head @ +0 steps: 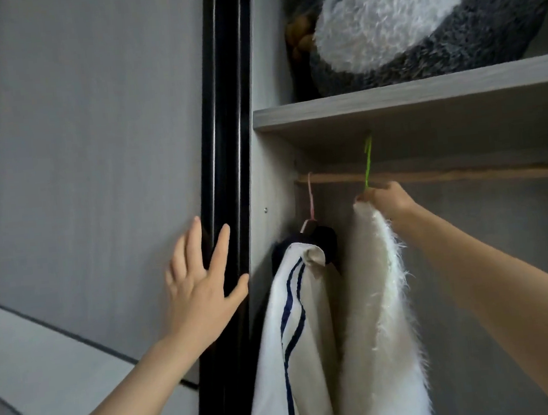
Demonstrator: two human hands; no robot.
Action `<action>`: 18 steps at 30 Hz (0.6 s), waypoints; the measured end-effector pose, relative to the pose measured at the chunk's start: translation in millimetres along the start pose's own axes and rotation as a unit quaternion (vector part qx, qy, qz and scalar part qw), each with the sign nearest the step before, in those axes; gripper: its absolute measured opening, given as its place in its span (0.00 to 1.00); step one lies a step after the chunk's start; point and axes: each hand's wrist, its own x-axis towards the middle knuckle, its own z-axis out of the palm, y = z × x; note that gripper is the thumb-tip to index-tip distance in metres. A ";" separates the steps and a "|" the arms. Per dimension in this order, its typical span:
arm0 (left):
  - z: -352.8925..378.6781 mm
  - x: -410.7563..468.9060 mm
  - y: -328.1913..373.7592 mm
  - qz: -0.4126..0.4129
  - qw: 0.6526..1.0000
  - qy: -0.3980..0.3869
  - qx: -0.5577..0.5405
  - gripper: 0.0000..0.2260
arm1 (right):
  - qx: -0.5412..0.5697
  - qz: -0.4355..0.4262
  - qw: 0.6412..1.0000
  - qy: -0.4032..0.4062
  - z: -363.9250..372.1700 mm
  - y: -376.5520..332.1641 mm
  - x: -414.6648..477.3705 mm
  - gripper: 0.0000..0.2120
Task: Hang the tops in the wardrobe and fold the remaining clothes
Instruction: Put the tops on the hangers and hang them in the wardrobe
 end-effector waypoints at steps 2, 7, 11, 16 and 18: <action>2.0 -0.1 -1.4 0.021 0.999 0.027 0.008 0.30 | -0.032 0.005 0.999 0.006 19.5 1.8 11.8 0.09; 8.4 -1.0 -6.1 0.041 0.997 0.067 0.010 0.29 | -0.117 0.041 0.992 -0.002 55.4 4.2 19.8 0.06; 11.3 -1.8 -6.1 0.039 0.996 0.079 0.000 0.28 | -0.186 0.057 0.980 -0.043 80.5 34.3 16.7 0.16; 12.8 -2.3 -4.8 0.032 0.994 0.101 -0.007 0.28 | -0.191 0.019 0.980 -0.051 87.4 36.6 11.5 0.17; 13.5 -6.3 2.9 0.037 0.992 0.123 0.004 0.26 | -0.196 -0.004 0.980 -0.038 72.6 31.8 9.2 0.18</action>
